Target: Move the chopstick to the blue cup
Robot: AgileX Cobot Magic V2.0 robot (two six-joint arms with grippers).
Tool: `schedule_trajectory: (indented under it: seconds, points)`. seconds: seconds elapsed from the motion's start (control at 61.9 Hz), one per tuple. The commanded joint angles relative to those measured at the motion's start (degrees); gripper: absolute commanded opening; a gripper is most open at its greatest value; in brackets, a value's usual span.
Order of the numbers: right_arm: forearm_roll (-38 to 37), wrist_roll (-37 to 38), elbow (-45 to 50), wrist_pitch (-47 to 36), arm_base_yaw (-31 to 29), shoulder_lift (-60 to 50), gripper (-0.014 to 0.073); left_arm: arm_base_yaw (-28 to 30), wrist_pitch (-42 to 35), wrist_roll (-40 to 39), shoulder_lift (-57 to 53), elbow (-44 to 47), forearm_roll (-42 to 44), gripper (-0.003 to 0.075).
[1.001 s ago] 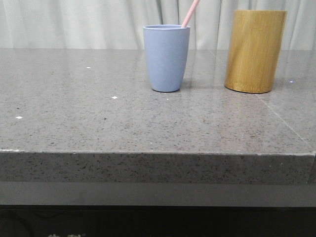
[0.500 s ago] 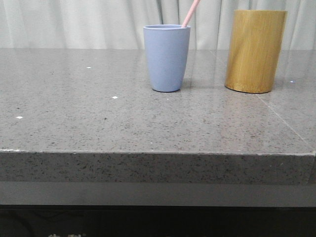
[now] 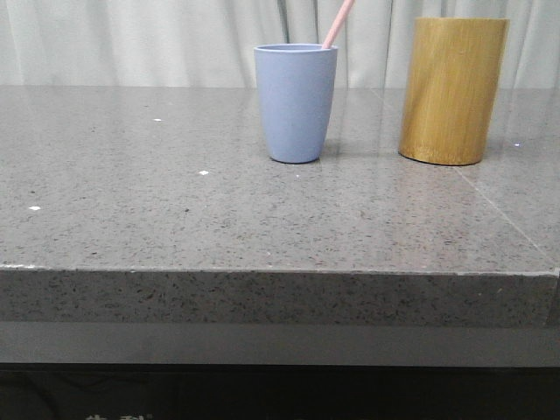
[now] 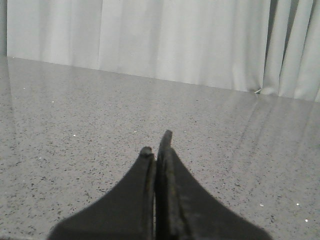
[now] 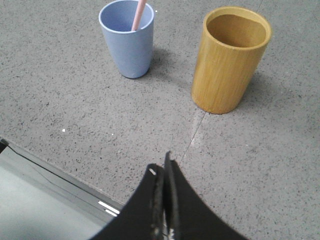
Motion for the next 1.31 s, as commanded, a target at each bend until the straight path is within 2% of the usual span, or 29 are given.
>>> schedule_trajectory:
  seconds: [0.0, 0.097, 0.307, 0.581, 0.985, 1.291]
  points:
    - [-0.6, -0.2, 0.7, -6.5, -2.4, -2.6, -0.0066, 0.0, -4.6, -0.1, -1.3, 0.8, -0.5, -0.0019]
    - [0.3, -0.2, 6.7, -12.2, -7.0, -8.8, -0.0066, 0.0, -4.6, -0.1, -1.3, 0.8, -0.5, -0.0019]
    - [0.7, -0.2, 25.7, -29.2, -15.3, -24.9, -0.0066, 0.0, -4.6, -0.1, -1.3, 0.8, -0.5, -0.0019]
    - [2.3, -0.2, 44.6, -40.5, -21.5, -38.8, -0.0066, 0.0, -4.6, -0.1, -1.3, 0.8, -0.5, -0.0019]
    - [4.4, -0.2, 55.5, -47.1, -21.8, -41.9, -0.0066, 0.0, -4.6, -0.1, -1.3, 0.8, -0.5, -0.0019]
    - [4.4, -0.2, 55.4, -46.1, -21.8, -41.8, -0.0066, 0.0, -4.6, -0.1, -1.3, 0.8, -0.5, -0.0019]
